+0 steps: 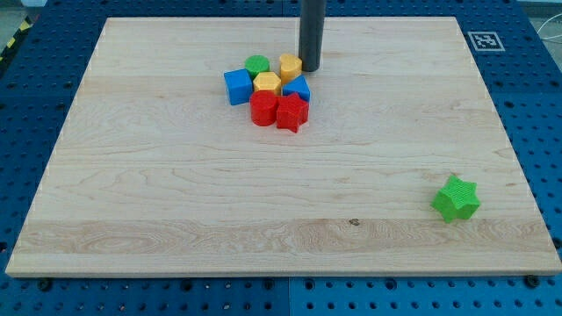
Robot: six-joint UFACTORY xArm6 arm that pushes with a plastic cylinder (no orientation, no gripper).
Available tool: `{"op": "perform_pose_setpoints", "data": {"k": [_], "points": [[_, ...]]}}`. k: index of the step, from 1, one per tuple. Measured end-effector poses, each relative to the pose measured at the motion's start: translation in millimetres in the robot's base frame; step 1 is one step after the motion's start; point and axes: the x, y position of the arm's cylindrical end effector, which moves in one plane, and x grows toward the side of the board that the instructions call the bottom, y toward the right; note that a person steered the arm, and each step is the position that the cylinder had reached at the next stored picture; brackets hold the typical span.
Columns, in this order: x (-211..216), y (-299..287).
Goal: Slide the green star to the group of blocks
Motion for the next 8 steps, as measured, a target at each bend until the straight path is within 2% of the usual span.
{"op": "perform_pose_setpoints", "data": {"k": [1, 2, 3, 6, 8], "points": [[1, -15], [-2, 8], [19, 70], [141, 218], [218, 246]]}}
